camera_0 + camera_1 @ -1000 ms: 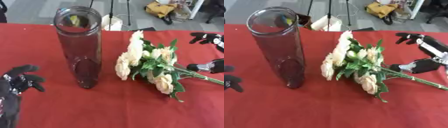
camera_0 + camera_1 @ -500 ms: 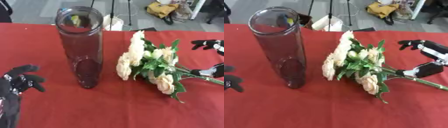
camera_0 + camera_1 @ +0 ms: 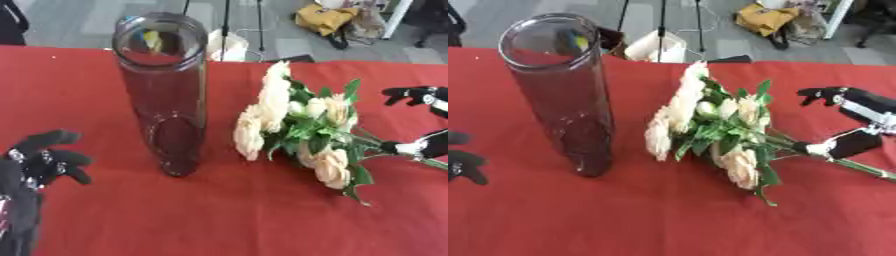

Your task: Arrange flowers into the vase.

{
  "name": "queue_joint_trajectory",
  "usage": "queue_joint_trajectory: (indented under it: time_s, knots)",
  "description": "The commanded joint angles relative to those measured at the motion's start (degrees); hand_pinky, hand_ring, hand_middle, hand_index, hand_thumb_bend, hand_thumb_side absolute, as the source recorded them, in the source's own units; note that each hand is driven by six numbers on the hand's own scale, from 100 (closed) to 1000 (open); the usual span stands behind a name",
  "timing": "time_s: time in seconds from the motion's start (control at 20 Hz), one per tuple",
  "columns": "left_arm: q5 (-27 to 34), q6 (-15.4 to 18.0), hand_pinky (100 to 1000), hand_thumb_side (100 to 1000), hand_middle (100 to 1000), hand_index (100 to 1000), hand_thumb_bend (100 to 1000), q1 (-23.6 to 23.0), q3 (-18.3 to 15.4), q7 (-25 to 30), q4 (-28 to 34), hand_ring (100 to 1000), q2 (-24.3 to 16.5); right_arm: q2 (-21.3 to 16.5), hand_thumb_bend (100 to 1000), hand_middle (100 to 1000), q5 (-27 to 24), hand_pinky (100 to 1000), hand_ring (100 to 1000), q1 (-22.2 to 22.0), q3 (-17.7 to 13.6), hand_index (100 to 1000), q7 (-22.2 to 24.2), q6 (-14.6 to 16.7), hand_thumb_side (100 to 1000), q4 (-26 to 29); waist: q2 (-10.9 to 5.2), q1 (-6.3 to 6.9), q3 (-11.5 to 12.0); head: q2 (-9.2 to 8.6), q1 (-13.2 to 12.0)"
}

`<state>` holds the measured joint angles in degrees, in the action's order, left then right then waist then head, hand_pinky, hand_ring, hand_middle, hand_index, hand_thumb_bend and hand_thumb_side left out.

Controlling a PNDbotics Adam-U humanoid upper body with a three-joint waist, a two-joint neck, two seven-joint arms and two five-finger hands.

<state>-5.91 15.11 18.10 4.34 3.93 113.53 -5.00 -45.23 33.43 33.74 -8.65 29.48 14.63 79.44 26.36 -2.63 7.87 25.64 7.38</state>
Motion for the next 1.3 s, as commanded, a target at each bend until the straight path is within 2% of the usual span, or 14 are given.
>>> queue_joint_trajectory:
  time_s: [0.05, 0.45, 0.65, 0.95, 1.3]
  knots:
    - [0.08, 0.06, 455, 1000, 699, 807, 137, 0.2, 0.49, 0.13, 1.06, 598, -0.61, -2.11, 487, 803, 2.19, 849, 1000, 0.91, 0.24, 984, -1.5, 0.11, 417, -0.27, -1.14, -0.03, 0.03, -0.61, 0.39]
    - [0.0, -0.01, 455, 1000, 699, 807, 137, 0.2, 0.47, 0.13, 1.06, 598, -0.55, -2.66, 458, 813, 7.57, 829, 1000, 0.97, 2.55, 977, -4.37, 1.36, 416, -1.38, -0.97, -0.15, 0.16, -0.67, 0.54]
    - [-0.05, -0.06, 455, 1000, 699, 807, 137, 0.21, 0.5, 0.15, 1.06, 598, -0.55, -3.35, 452, 816, 7.94, 821, 1000, 1.08, 3.35, 977, -4.86, 2.98, 411, -1.93, -0.9, -0.22, 0.13, -0.7, 0.54]
    - [-0.15, -0.15, 454, 1000, 699, 807, 137, 0.1, 0.51, 0.19, 1.06, 598, -0.54, -3.71, 434, 786, 5.59, 818, 1000, 1.36, 2.88, 975, -5.67, 4.42, 460, -1.68, -0.9, -0.2, 0.0, -0.49, 0.42]
    - [-0.17, -0.32, 454, 1000, 699, 807, 138, 0.04, 0.52, 0.23, 1.06, 599, -0.55, -4.26, 406, 772, 2.05, 811, 1000, 1.37, 2.05, 970, -5.38, 4.46, 504, -0.8, -0.97, -0.27, -0.25, -0.45, 0.29]
